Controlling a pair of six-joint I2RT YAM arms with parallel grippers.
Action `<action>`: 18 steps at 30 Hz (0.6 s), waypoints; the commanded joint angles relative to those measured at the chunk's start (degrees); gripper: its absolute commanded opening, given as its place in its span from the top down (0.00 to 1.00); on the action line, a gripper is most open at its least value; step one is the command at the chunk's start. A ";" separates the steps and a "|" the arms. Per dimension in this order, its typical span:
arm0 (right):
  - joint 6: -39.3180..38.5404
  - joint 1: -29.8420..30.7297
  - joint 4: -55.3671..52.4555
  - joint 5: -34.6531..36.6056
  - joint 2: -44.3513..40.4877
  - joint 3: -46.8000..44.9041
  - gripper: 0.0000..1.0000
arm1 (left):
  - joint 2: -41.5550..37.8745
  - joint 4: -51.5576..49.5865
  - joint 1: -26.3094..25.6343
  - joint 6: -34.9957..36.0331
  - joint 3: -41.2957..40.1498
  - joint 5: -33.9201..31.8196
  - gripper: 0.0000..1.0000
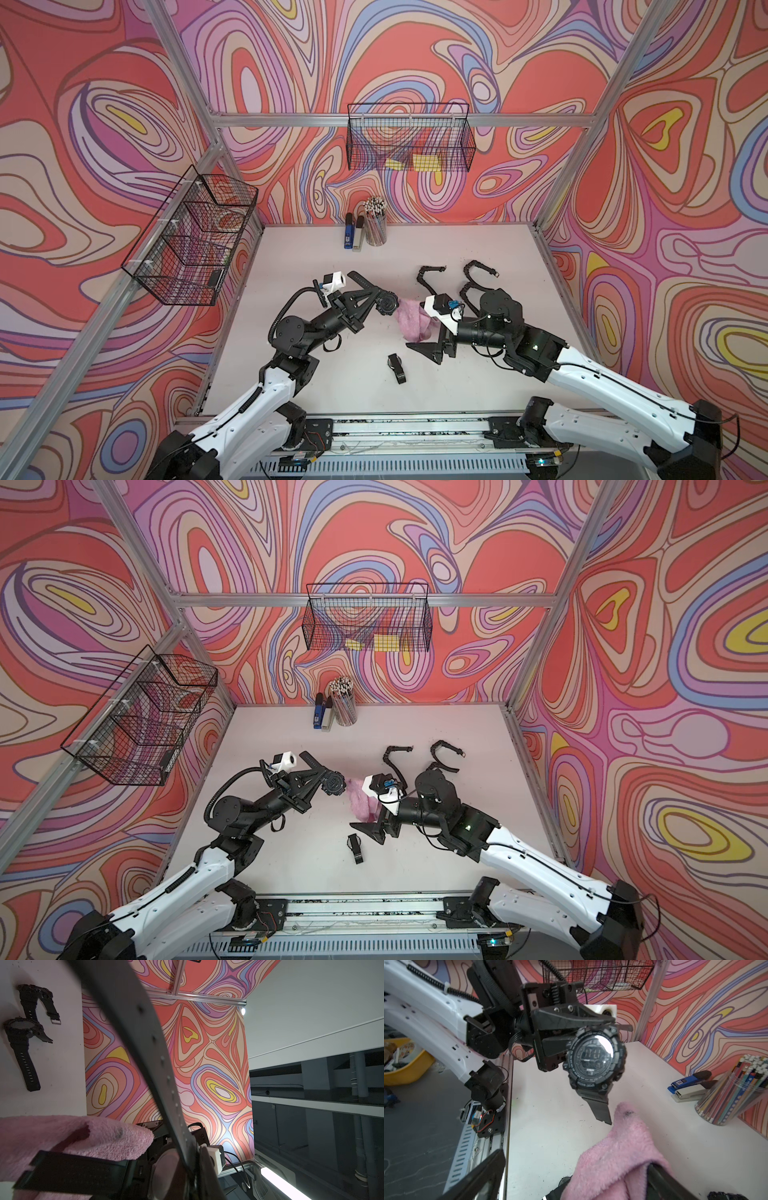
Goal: Wipe the watch dial
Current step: Place the cleaning item at the center of the board.
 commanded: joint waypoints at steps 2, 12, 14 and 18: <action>-6.65 -0.15 -4.03 -5.34 2.55 4.09 0.06 | -2.83 3.39 -0.17 -2.49 -0.47 2.29 1.00; 2.80 -0.17 -9.42 -1.29 7.73 2.86 0.07 | -5.68 -1.49 -0.17 -0.34 -0.83 1.70 1.00; 5.44 -0.18 -11.69 -0.20 10.42 3.28 0.07 | -5.46 -1.32 -0.17 -0.26 -0.72 1.82 1.00; 8.70 -0.14 -17.83 1.39 16.88 6.95 0.07 | -5.19 -0.89 -0.04 -0.22 -0.60 1.75 1.00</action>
